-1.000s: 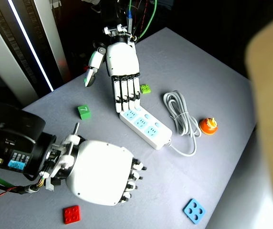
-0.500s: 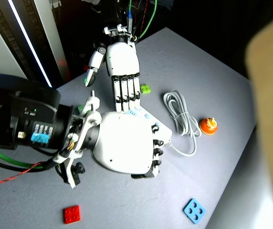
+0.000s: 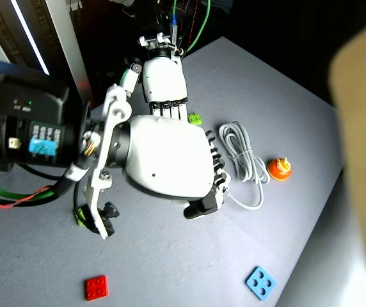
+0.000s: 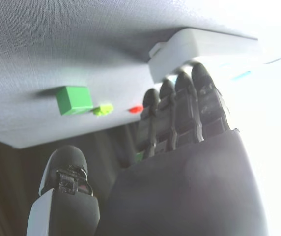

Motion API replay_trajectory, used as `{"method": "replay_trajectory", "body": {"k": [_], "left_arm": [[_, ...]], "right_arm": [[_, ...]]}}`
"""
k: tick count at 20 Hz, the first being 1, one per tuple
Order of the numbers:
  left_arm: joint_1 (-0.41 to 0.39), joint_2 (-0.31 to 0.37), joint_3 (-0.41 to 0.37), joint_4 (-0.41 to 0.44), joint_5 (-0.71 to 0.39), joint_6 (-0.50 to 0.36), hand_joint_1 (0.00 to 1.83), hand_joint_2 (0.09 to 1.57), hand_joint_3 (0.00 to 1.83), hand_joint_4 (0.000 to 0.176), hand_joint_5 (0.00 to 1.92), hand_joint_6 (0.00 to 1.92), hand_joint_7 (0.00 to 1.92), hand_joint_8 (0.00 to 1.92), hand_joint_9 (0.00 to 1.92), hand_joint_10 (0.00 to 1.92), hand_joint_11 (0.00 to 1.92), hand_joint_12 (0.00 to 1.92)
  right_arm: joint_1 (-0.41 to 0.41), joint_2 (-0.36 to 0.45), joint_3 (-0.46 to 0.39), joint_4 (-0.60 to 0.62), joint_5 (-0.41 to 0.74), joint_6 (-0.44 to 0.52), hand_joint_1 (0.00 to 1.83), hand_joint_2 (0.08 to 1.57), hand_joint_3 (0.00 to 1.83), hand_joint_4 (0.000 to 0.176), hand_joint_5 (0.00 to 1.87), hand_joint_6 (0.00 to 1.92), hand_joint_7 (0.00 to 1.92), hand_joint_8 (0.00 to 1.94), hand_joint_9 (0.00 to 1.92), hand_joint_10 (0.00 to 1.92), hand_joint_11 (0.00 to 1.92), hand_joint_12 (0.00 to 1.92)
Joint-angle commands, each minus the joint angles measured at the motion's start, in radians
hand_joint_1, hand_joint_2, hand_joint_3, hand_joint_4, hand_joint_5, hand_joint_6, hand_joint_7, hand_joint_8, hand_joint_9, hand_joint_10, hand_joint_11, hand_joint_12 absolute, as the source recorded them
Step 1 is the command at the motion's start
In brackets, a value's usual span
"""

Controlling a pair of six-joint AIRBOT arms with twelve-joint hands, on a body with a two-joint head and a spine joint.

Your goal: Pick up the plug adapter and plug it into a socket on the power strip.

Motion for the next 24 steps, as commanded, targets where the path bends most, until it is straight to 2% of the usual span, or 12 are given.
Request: {"method": "replay_trajectory", "body": {"k": [1, 2, 3, 5, 9, 10, 11, 13, 15, 19, 20, 24], "left_arm": [[0.007, -0.007, 0.0, -0.015, 0.045, -0.014, 0.0, 1.15, 0.0, 0.0, 0.15, 0.0, 0.13, 0.0, 0.13, 0.0, 0.0, 0.43], [0.007, -0.007, 0.002, -0.015, 0.049, -0.014, 0.0, 1.15, 0.0, 0.0, 0.15, 0.0, 0.12, 0.0, 0.11, 0.0, 0.0, 0.39], [0.006, -0.008, 0.003, -0.015, 0.051, -0.011, 0.0, 1.15, 0.0, 0.0, 0.15, 0.0, 0.13, 0.0, 0.12, 0.0, 0.0, 0.39], [0.006, -0.008, -0.001, -0.015, 0.052, -0.009, 0.0, 1.15, 0.0, 0.0, 0.15, 0.0, 0.13, 0.0, 0.12, 0.0, 0.0, 0.4], [0.003, -0.01, 0.0, -0.015, 0.048, -0.009, 0.0, 1.15, 0.0, 0.0, 0.14, 0.0, 0.13, 0.0, 0.11, 0.0, 0.0, 0.38], [0.004, -0.01, 0.0, -0.015, 0.048, -0.009, 0.0, 1.15, 0.0, 0.0, 0.13, 0.0, 0.13, 0.0, 0.1, 0.0, 0.0, 0.36], [0.004, -0.01, -0.001, -0.015, 0.048, -0.009, 0.0, 1.14, 0.0, 0.0, 0.14, 0.0, 0.14, 0.01, 0.11, 0.0, 0.0, 0.38], [0.008, -0.011, -0.004, -0.015, 0.048, -0.01, 0.0, 1.15, 0.0, 0.0, 0.14, 0.0, 0.14, 0.0, 0.12, 0.0, 0.0, 0.38], [0.009, -0.011, -0.005, -0.015, 0.048, -0.01, 0.0, 1.15, 0.0, 0.0, 0.14, 0.0, 0.15, 0.0, 0.12, 0.01, 0.0, 0.38], [0.008, -0.015, -0.005, -0.015, 0.045, -0.01, 0.0, 1.15, 0.0, 0.0, 0.14, 0.0, 0.14, 0.0, 0.13, 0.0, 0.0, 0.38], [0.008, -0.016, -0.004, -0.015, 0.045, -0.01, 0.0, 1.15, 0.0, 0.0, 0.14, 0.0, 0.14, 0.0, 0.13, 0.0, 0.0, 0.37], [0.01, -0.02, -0.004, -0.015, 0.049, -0.01, 0.0, 1.14, 0.0, 0.0, 0.16, 0.01, 0.17, 0.0, 0.15, 0.0, 0.0, 0.43]], "right_arm": [[0.003, 0.002, -0.003, 0.008, 0.048, -0.003, 1.38, 1.14, 0.0, 0.0, 0.83, 0.91, 0.97, 1.09, 0.91, 1.34, 0.86, 1.25], [-0.004, 0.0, -0.002, -0.023, 0.047, 0.056, 1.38, 1.14, 0.0, 0.0, 0.83, 0.91, 0.97, 1.09, 0.92, 1.33, 0.87, 1.23], [-0.009, -0.005, 0.002, -0.178, 0.052, 0.25, 1.38, 1.13, 0.0, 0.0, 0.87, 0.88, 0.97, 1.1, 0.93, 1.31, 0.89, 1.23], [-0.007, -0.019, 0.01, -0.589, 0.048, 0.779, 1.38, 1.13, 0.0, 0.0, 0.86, 0.9, 0.95, 1.12, 0.92, 1.33, 0.86, 1.26], [0.006, -0.045, 0.011, -0.817, 0.036, 1.095, 1.37, 1.14, 0.0, 0.0, 0.87, 0.91, 0.95, 1.13, 0.89, 1.36, 0.82, 1.3], [0.018, -0.063, 0.011, -0.92, 0.009, 1.226, 1.27, 1.14, 0.0, 0.0, 0.89, 0.93, 0.97, 1.18, 0.86, 1.16, 0.82, 1.29], [0.026, -0.078, 0.012, -1.032, -0.014, 1.353, 1.35, 1.13, 0.0, 0.0, 0.91, 0.86, 0.96, 1.13, 0.88, 1.31, 0.83, 1.28], [0.052, -0.142, 0.033, -1.403, -0.143, 1.722, 1.25, 1.13, 0.0, 0.0, 0.94, 0.87, 0.98, 1.18, 0.9, 1.03, 0.87, 1.23], [0.068, -0.203, 0.07, -1.549, -0.25, 1.877, 1.37, 1.13, 0.0, 0.0, 0.91, 0.84, 0.95, 1.13, 0.91, 1.32, 0.87, 1.24], [0.083, -0.304, 0.115, -1.799, -0.319, 2.118, 1.24, 1.13, 0.0, 0.0, 0.95, 0.87, 0.98, 1.17, 0.91, 0.98, 0.86, 1.25], [0.083, -0.319, 0.12, -1.839, -0.332, 2.154, 1.35, 1.11, 0.0, 0.0, 0.97, 0.79, 1.0, 1.05, 0.92, 1.24, 0.86, 1.25], [0.075, -0.38, 0.138, -1.974, -0.392, 2.279, 1.37, 1.12, 0.0, 0.0, 0.96, 0.8, 0.98, 1.06, 0.9, 1.32, 0.85, 1.27]]}}
